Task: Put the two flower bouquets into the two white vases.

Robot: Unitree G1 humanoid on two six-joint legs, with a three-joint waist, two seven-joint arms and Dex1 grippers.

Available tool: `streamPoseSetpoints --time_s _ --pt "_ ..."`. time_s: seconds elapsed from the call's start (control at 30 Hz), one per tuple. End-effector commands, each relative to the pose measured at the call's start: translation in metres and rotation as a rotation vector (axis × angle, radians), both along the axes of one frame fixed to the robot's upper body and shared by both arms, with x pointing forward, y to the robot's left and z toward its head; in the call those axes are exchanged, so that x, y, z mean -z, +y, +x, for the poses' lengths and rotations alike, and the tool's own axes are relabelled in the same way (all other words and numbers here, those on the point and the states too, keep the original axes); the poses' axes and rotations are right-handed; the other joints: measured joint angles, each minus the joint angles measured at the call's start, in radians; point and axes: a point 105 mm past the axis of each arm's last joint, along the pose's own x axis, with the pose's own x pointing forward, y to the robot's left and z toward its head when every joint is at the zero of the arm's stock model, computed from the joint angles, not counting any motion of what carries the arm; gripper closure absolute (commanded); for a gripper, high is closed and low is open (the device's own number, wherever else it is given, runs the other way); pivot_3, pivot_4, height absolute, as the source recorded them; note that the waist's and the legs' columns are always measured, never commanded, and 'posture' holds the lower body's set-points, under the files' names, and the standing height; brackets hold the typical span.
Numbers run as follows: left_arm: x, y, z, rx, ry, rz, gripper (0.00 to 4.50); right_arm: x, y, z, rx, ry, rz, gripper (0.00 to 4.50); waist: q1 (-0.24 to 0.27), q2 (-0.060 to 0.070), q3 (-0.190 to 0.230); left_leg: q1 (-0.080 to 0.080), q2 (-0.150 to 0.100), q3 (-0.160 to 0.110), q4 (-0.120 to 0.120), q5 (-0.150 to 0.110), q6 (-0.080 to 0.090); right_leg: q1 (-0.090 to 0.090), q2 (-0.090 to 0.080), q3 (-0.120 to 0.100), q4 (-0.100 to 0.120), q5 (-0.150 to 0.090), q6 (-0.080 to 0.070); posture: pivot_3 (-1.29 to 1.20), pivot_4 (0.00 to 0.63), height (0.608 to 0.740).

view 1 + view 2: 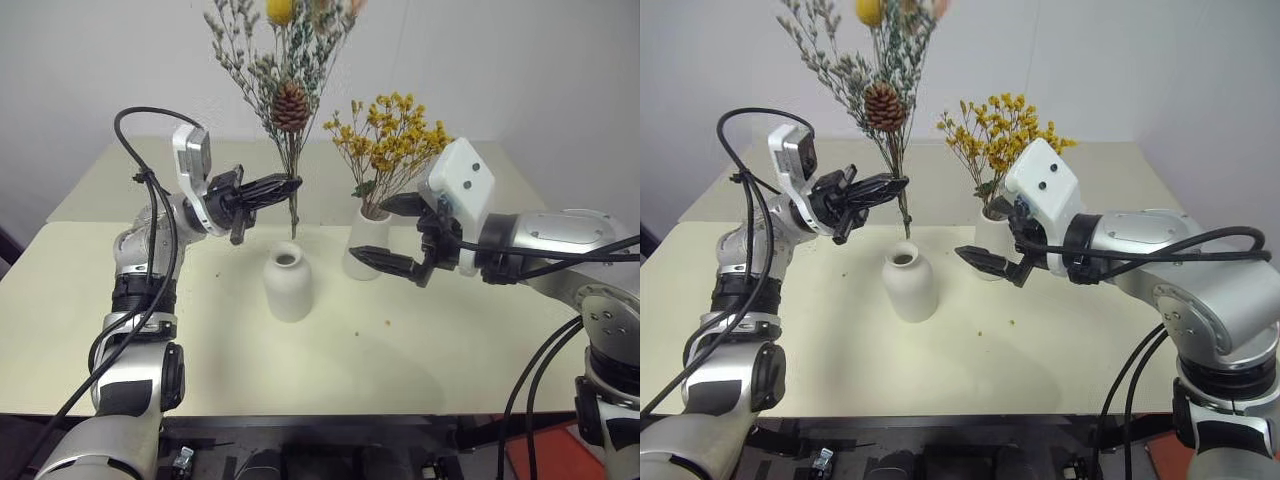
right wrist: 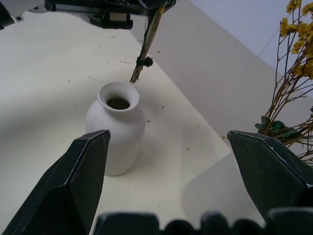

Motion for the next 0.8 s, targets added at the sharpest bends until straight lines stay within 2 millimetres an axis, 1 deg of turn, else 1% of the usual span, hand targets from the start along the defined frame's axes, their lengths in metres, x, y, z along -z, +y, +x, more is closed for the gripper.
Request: streamPoseSetpoints --time_s 0.03,0.2,0.43,0.57,0.67,0.8 --pt "0.007 0.001 0.0 -0.016 -0.048 0.048 4.49 -0.012 -0.005 -0.005 0.014 -0.054 0.014 0.0 0.0 0.0 0.0 0.0 0.0 0.0 0.0 0.0 0.0 0.0 0.0 0.0 0.0 0.0 0.0 0.0 0.15 0.74" --pt "0.019 0.005 0.002 -0.03 -0.06 0.08 4.49 -0.012 -0.005 -0.006 0.012 -0.052 0.011 0.0 0.001 0.0 0.0 0.0 0.0 0.0 0.0 0.0 0.0 0.0 0.0 0.0 0.0 0.0 0.0 0.0 0.15 0.74" --pt "0.022 0.006 0.004 -0.045 -0.058 0.054 4.49 -0.012 -0.007 -0.005 0.016 -0.045 0.011 0.0 0.002 0.0 0.0 0.0 0.0 0.0 0.0 0.0 0.0 0.0 0.0 0.0 0.0 0.0 0.0 0.0 0.15 0.74" --pt "0.021 0.006 0.002 -0.035 -0.066 0.029 4.49 -0.012 -0.007 -0.005 0.015 -0.043 0.008 0.0 0.003 0.0 0.0 0.0 0.0 0.0 0.0 0.0 0.0 0.0 0.0 0.0 0.0 0.0 0.0 0.0 0.15 0.74" --pt "0.025 0.008 -0.001 -0.031 -0.083 0.044 3.76 -0.012 -0.007 -0.004 0.015 -0.043 0.009 0.0 0.0 0.0 0.0 0.0 0.0 0.0 0.0 0.0 0.0 0.0 0.0 0.0 0.0 0.0 0.0 0.0 0.15 0.74" --pt "0.028 0.013 -0.005 -0.033 -0.089 0.046 2.59 -0.012 -0.008 -0.004 0.019 -0.043 0.008 0.0 0.0 0.0 0.0 0.0 0.0 0.0 0.0 0.0 0.0 0.0 0.0 0.0 0.0 0.0 0.0 0.0 0.15 0.74"
